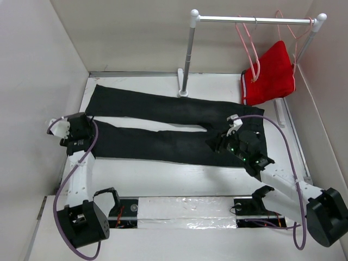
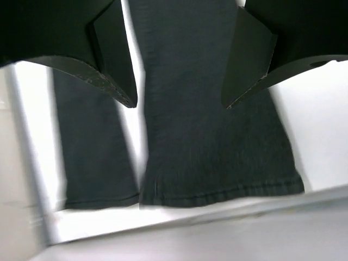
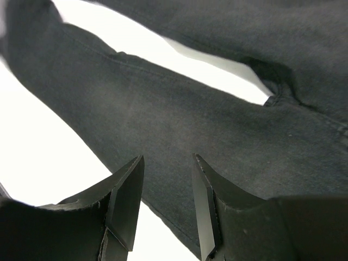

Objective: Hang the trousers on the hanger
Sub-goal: Flatten out the trousers at the center of the board, then fold the trousers at the center of the board.

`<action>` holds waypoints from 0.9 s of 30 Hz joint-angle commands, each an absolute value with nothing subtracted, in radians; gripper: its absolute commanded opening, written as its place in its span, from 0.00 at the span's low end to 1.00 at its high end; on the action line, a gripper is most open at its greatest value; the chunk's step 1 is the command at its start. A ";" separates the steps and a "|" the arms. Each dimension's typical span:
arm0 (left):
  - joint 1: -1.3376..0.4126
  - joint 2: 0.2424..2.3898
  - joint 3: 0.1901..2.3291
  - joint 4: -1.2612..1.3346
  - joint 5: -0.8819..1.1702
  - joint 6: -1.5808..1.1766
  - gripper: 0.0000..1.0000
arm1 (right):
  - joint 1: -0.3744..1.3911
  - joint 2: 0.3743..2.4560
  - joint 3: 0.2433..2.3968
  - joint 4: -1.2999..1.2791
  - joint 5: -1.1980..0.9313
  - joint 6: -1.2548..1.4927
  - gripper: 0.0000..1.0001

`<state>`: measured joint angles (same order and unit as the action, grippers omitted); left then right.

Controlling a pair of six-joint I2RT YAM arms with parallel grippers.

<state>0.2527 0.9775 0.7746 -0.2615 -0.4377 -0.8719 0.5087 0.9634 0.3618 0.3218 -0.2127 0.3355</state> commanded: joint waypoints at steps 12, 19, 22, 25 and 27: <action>0.324 0.991 0.552 -0.262 -0.483 -0.988 0.56 | 0.489 1.020 0.390 0.397 -0.274 0.313 0.46; 0.479 1.075 0.519 -0.226 -0.413 -0.991 0.56 | 0.489 1.006 0.383 0.391 -0.267 0.308 0.46; 0.500 1.098 0.520 -0.209 -0.429 -0.983 0.56 | 0.489 1.006 0.387 0.388 -0.272 0.308 0.46; 0.500 1.166 0.557 -0.209 -0.425 -0.982 0.56 | 0.489 0.999 0.382 0.384 -0.278 0.307 0.46; 0.500 1.215 0.583 -0.209 -0.431 -0.980 0.56 | 0.489 0.986 0.379 0.379 -0.278 0.305 0.46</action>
<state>0.4931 1.1740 0.5304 -0.2245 -0.4225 -0.9752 0.4969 1.0142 0.3618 0.3290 -0.2646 0.3275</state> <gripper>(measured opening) 0.566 0.460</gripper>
